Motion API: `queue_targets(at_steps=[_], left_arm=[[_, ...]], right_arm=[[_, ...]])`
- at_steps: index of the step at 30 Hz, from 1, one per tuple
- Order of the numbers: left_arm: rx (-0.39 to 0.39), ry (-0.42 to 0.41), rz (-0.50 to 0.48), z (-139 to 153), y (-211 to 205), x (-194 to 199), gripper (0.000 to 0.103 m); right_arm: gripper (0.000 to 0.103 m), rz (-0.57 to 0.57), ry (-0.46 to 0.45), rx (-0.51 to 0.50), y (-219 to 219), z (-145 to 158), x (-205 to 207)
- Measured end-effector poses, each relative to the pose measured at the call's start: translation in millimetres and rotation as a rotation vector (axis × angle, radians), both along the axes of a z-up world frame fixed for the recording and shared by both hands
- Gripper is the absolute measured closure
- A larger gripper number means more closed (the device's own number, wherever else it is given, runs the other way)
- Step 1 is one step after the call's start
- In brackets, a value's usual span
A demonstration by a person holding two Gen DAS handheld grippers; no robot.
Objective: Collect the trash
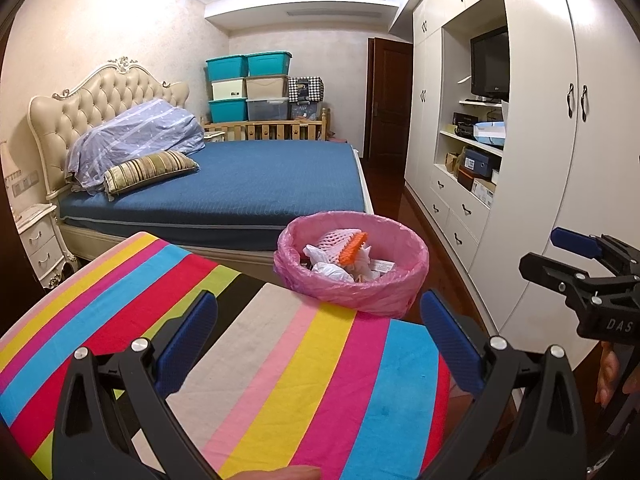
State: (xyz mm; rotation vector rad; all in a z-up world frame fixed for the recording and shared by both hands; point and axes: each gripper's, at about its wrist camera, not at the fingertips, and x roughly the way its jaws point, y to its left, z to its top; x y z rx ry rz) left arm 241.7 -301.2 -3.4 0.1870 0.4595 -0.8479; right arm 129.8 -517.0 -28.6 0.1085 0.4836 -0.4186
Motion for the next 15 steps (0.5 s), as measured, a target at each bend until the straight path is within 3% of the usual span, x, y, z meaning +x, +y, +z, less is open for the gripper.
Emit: queue_targets(at_steps=[15], left_arm=[[0.003,0.007,0.002,-2.2,-0.3,-1.2,0.004]], right_arm=[[0.018,0.0,-0.002,0.002,1.2,-0.8,-0.3]])
